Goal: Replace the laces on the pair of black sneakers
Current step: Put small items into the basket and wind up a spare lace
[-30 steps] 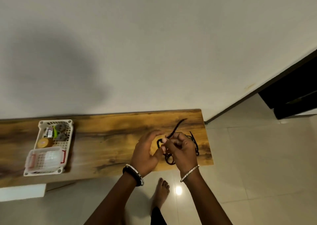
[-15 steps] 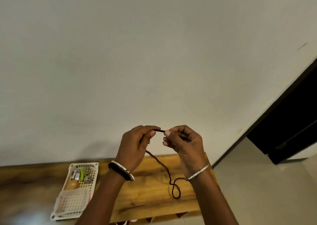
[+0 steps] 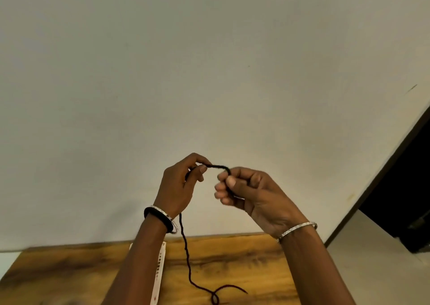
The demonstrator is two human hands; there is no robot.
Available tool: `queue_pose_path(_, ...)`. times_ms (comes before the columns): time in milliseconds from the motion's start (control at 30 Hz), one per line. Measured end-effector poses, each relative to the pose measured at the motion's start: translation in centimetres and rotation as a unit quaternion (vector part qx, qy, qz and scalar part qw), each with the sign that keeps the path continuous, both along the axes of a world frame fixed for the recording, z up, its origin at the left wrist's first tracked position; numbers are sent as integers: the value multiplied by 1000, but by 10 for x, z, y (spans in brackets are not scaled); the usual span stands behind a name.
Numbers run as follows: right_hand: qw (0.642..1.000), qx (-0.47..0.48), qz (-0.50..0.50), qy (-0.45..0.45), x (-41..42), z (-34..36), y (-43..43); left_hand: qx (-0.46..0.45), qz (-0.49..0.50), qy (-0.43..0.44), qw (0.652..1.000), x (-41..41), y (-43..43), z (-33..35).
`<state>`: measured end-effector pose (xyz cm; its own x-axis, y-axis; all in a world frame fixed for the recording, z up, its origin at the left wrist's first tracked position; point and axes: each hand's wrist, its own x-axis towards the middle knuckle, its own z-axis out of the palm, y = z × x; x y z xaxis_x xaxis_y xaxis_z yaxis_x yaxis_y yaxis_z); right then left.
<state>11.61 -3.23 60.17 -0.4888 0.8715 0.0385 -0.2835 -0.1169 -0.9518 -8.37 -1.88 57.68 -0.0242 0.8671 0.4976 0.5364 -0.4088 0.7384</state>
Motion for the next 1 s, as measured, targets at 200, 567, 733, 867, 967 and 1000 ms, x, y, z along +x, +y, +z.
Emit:
queue_pose_path(200,978,-42,-90,186,-39,26,9,-31,-15,-27,999,10,-14,-16)
queue_pose_path(567,686,605,-271,-299,-50,-31,63,-102,-59,-150,982,-2,-12,5)
queue_pose_path(733,679,612,-174,-368,-26,-25,69,-72,-18,-113,991,-13,4,21)
queue_pose_path(867,847,424,-52,-317,-12,-1,66,-36,18,-64,997,-4,20,27)
queue_pose_path(967,979,195,17,-55,-5,25,61,-23,0,-84,996,11,31,27)
queue_pose_path(1000,992,112,25,45,-3,33,61,-23,-7,-87,996,19,35,26)
